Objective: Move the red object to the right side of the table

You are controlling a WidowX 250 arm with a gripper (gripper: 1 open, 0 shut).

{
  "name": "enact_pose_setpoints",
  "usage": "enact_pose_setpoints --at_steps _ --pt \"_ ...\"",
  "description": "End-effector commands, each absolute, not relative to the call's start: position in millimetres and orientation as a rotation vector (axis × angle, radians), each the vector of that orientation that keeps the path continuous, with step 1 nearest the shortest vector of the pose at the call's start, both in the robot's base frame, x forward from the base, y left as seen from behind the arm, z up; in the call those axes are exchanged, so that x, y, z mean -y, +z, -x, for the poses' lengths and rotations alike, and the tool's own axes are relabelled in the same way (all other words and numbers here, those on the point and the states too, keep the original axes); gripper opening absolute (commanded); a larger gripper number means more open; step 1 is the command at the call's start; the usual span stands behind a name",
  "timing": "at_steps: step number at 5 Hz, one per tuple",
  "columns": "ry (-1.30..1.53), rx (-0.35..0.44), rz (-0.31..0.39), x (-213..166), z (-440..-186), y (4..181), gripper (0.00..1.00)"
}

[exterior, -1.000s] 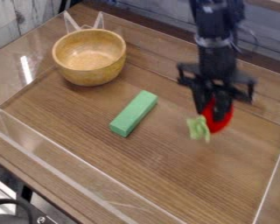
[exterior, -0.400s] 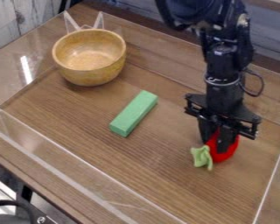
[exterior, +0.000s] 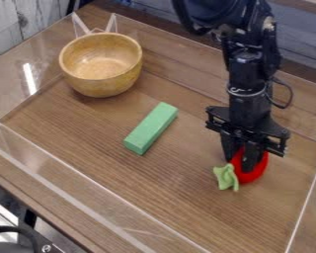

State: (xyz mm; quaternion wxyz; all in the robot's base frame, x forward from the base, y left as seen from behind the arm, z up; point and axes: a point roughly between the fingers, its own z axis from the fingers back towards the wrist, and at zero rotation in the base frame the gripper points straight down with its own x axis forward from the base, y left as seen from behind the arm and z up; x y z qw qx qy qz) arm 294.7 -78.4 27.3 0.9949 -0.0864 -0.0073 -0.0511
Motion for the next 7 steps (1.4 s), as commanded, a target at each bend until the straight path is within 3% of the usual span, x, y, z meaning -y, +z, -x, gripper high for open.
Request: enact_pose_setpoints --at_steps 1,7 --pt "-0.092 0.024 0.157 66.1 -299.2 24.5 0.00" --pt "-0.074 0.000 0.147 59.4 -305.5 10.4 0.00"
